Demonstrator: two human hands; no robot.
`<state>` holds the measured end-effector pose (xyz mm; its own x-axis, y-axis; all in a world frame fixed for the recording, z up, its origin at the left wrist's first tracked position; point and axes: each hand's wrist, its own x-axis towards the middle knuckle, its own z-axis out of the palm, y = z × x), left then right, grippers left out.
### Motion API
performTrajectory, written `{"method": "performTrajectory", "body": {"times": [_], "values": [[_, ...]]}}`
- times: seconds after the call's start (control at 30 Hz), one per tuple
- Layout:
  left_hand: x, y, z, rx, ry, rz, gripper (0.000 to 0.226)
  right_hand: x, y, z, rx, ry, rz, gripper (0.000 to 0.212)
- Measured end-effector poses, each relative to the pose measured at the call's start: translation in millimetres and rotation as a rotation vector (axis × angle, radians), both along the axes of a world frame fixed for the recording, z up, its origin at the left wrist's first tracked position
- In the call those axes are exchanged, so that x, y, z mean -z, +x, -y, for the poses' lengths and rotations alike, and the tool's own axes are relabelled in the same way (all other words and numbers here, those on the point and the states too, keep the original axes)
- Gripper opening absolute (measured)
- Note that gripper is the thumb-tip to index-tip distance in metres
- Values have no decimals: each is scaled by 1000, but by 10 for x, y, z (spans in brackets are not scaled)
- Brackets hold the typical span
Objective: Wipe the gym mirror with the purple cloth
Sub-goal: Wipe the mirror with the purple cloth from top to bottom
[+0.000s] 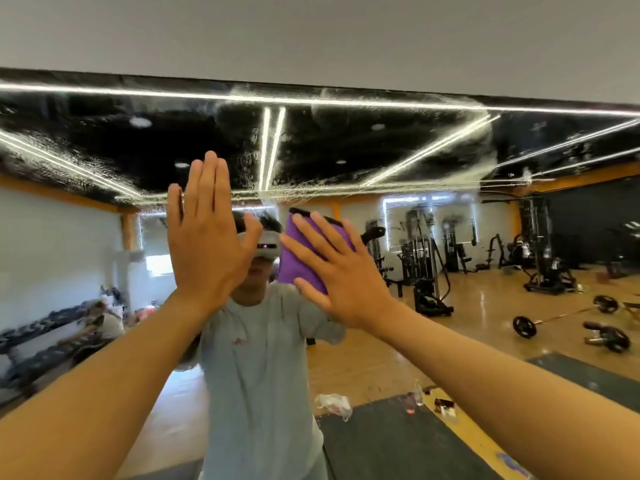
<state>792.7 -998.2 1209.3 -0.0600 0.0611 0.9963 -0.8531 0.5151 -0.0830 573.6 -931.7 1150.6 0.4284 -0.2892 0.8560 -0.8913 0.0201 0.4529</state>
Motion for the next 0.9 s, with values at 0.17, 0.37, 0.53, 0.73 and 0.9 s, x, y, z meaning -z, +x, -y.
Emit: {"method": "performTrajectory", "body": {"times": [0.17,0.37,0.53,0.73,0.9], "values": [[-10,-6,-2,-9,1,0,79,-316,-1107,-210,46,-175,587,65],[5,-21,9,3,-4,-4,79,-230,-1626,-380,80,-267,1041,69],[14,-18,1,-23,17,-3,80,-88,-768,-153,56,-213,877,66],[-26,6,-3,-65,57,24,81,771,493,39,38,40,273,66],[559,-121,-173,12,91,239,82,697,109,-31,18,42,184,62]]}}
